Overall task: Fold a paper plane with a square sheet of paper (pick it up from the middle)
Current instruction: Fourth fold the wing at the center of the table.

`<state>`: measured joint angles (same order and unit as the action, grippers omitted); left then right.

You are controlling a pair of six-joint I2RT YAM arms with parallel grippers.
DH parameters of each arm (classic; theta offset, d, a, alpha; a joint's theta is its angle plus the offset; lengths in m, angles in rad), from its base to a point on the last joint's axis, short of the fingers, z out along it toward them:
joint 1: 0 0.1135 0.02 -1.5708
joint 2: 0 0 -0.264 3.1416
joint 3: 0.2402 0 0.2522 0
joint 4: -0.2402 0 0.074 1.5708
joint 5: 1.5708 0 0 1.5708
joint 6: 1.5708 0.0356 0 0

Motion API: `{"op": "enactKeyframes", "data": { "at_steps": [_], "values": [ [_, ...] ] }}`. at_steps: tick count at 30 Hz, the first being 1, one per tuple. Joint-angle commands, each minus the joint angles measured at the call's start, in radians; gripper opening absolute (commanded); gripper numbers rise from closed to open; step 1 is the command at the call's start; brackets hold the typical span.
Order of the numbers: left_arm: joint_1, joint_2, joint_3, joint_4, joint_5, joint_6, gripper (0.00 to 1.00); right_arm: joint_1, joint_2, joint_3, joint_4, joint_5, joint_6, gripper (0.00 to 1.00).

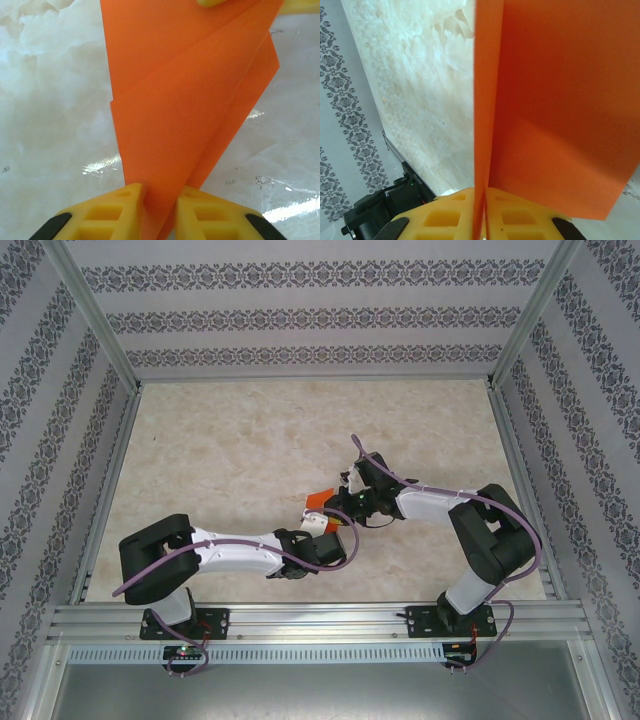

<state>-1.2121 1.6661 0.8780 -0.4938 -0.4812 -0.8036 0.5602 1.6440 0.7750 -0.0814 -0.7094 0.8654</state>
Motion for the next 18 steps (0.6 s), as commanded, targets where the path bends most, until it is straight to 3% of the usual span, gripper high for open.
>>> {"op": "enactKeyframes", "data": {
  "at_steps": [1, 10, 14, 18],
  "values": [
    [-0.012, 0.015, 0.029, 0.007, -0.026, -0.016, 0.2, -0.01, 0.005, 0.029, -0.01, -0.01, -0.023, 0.13],
    [-0.004, -0.01, -0.008, 0.053, -0.007, -0.037, 0.12, -0.011, -0.013, 0.032, -0.033, -0.004, -0.041, 0.15],
    [0.023, -0.065, -0.067, 0.137, 0.054, -0.024, 0.09, -0.016, -0.034, 0.035, -0.055, -0.001, -0.065, 0.21],
    [0.072, -0.123, -0.142, 0.259, 0.178, 0.001, 0.08, -0.028, -0.075, 0.037, -0.097, 0.013, -0.1, 0.33]
  ]
}}
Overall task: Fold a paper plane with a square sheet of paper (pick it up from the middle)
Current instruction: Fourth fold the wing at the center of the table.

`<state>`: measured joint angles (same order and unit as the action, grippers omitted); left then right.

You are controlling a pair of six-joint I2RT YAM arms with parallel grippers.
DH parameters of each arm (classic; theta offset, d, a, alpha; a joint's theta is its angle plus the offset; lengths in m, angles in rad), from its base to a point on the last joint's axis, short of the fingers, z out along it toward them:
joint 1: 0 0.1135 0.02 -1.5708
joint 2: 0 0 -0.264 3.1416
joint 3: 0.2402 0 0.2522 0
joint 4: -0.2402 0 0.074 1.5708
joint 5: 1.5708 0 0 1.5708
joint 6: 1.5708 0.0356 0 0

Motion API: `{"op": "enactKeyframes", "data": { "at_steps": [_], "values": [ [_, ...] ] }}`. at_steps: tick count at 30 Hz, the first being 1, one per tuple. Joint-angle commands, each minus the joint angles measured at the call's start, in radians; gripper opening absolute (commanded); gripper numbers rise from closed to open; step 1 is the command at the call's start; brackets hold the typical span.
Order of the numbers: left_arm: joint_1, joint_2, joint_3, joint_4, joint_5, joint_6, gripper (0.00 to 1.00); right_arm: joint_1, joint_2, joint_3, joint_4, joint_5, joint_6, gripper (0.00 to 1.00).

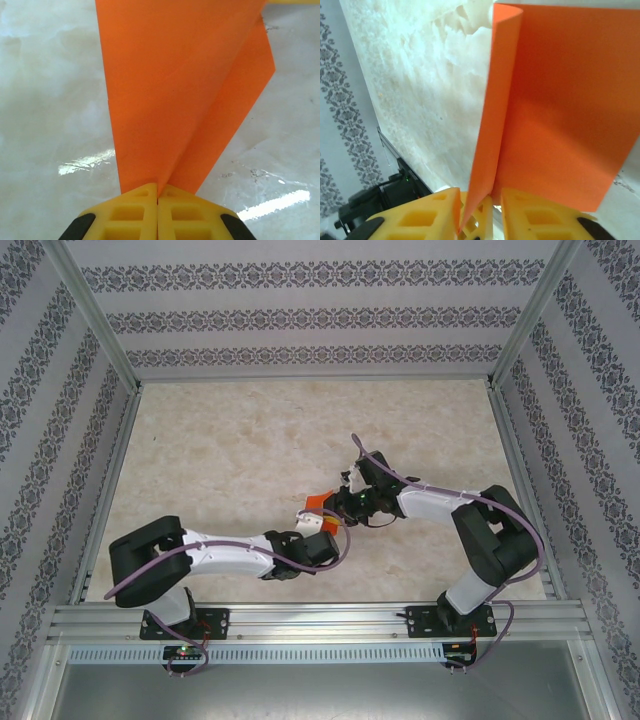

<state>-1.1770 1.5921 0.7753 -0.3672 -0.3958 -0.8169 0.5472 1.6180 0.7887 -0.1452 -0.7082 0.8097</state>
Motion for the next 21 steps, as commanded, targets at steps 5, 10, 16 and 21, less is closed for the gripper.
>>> {"op": "enactKeyframes", "data": {
  "at_steps": [5, 10, 16, 21],
  "values": [
    [0.115, -0.134, -0.135, 0.255, 0.223, 0.025, 0.08, -0.038, -0.12, 0.003, -0.044, 0.031, -0.065, 0.38],
    [0.229, -0.201, -0.236, 0.391, 0.416, 0.034, 0.08, -0.033, -0.152, -0.01, -0.01, 0.008, -0.07, 0.39],
    [0.312, -0.197, -0.263, 0.425, 0.547, 0.054, 0.08, 0.046, -0.096, 0.027, 0.047, -0.027, -0.07, 0.27],
    [0.362, -0.17, -0.275, 0.477, 0.632, 0.049, 0.08, 0.104, -0.007, 0.064, 0.134, -0.027, -0.02, 0.19]
  ]
}}
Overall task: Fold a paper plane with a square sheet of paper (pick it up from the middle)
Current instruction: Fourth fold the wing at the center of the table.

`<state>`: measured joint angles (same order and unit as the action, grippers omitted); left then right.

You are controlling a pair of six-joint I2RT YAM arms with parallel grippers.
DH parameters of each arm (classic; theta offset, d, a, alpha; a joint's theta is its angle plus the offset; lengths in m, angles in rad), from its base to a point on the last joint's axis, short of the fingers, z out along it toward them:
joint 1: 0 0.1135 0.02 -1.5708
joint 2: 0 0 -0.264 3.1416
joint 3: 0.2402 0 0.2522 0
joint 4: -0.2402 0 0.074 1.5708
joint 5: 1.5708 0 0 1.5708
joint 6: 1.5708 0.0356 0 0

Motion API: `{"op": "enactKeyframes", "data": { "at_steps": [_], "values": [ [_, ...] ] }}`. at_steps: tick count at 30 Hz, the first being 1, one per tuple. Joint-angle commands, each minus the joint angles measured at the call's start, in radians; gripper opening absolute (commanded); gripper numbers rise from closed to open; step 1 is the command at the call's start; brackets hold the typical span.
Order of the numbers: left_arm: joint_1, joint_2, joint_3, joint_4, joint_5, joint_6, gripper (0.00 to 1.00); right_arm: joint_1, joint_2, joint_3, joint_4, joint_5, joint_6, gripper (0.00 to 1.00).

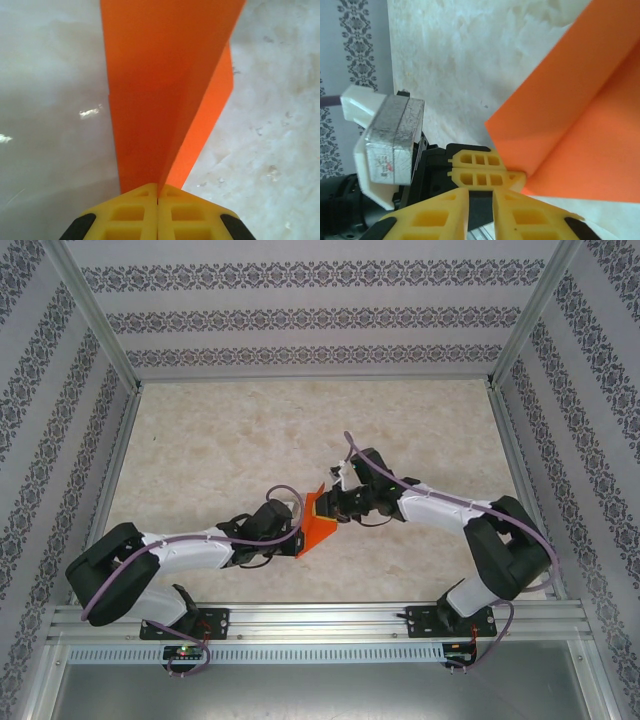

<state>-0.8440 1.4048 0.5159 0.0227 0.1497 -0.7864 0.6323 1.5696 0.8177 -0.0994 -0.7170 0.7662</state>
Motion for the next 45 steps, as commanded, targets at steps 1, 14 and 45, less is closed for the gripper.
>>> {"op": "enactKeyframes", "data": {
  "at_steps": [1, 14, 45],
  "values": [
    [0.036, 0.023, -0.018, 0.096, 0.097, 0.014, 0.08, 0.026, 0.059, 0.042, 0.102, -0.019, 0.032, 0.18],
    [0.077, 0.077, -0.017, 0.128, 0.168, 0.025, 0.1, 0.029, 0.204, 0.101, 0.102, 0.048, 0.026, 0.15],
    [0.065, 0.031, 0.009, 0.013, 0.136, 0.08, 0.23, -0.006, 0.254, 0.115, 0.104, 0.043, 0.012, 0.15]
  ]
}}
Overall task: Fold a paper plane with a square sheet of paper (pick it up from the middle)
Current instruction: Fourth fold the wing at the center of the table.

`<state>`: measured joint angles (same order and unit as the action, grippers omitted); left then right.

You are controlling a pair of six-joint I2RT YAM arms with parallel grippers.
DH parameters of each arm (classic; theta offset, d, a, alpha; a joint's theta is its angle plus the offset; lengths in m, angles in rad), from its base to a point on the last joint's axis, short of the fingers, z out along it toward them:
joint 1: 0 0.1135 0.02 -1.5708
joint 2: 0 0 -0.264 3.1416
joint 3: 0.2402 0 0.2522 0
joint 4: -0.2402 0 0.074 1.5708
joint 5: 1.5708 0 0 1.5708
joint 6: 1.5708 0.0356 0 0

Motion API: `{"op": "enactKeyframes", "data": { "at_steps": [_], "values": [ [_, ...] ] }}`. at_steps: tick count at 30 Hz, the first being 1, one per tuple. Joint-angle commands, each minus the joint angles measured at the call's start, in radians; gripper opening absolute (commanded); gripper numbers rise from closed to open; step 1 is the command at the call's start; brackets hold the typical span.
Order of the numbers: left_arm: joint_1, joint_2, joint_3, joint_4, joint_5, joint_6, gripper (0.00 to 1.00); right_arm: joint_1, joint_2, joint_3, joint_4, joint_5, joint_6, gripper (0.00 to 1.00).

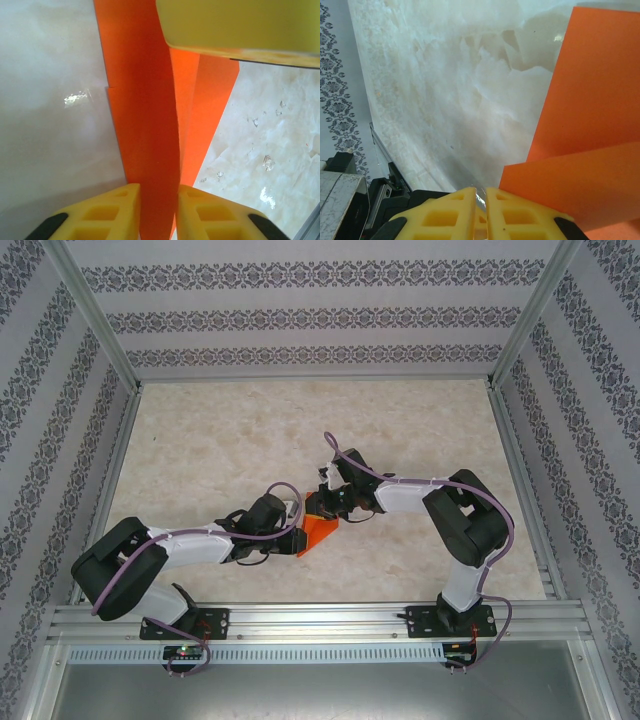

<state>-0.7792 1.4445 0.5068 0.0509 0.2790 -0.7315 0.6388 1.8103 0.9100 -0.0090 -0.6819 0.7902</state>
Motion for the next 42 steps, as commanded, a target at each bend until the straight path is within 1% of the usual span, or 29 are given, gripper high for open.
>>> {"op": "enactKeyframes", "data": {
  "at_steps": [1, 3, 10, 12, 15, 19, 22, 30, 36, 42],
  "values": [
    [-0.002, -0.006, 0.02, -0.018, 0.006, 0.025, 0.21, -0.013, 0.014, 0.023, 0.014, 0.008, -0.013, 0.15],
    [-0.002, -0.002, 0.02, -0.018, 0.006, 0.025, 0.17, -0.013, 0.013, 0.02, 0.014, 0.007, -0.013, 0.15],
    [-0.003, 0.022, 0.016, -0.009, 0.004, 0.021, 0.13, -0.013, 0.013, 0.019, 0.01, 0.004, -0.016, 0.15],
    [-0.003, 0.027, 0.015, -0.002, 0.005, 0.02, 0.1, -0.012, 0.014, 0.021, 0.009, 0.004, -0.017, 0.16],
    [-0.004, 0.037, 0.006, 0.027, 0.018, 0.008, 0.06, -0.012, 0.017, 0.022, 0.009, -0.003, -0.017, 0.17],
    [-0.002, 0.049, -0.013, 0.067, 0.02, -0.024, 0.02, -0.009, 0.006, 0.023, 0.007, -0.016, -0.023, 0.19],
    [0.001, 0.041, -0.045, 0.12, 0.027, -0.051, 0.02, -0.009, -0.02, 0.024, -0.01, -0.012, -0.032, 0.2],
    [0.041, 0.011, -0.068, 0.149, 0.068, -0.076, 0.01, -0.013, -0.09, 0.02, -0.062, -0.012, -0.081, 0.25],
    [0.087, 0.017, -0.096, 0.201, 0.122, -0.104, 0.0, -0.004, -0.057, 0.025, -0.047, -0.043, -0.078, 0.24],
    [0.116, 0.027, -0.11, 0.245, 0.161, -0.132, 0.0, 0.015, -0.01, 0.063, -0.048, -0.041, -0.073, 0.24]
  ]
}}
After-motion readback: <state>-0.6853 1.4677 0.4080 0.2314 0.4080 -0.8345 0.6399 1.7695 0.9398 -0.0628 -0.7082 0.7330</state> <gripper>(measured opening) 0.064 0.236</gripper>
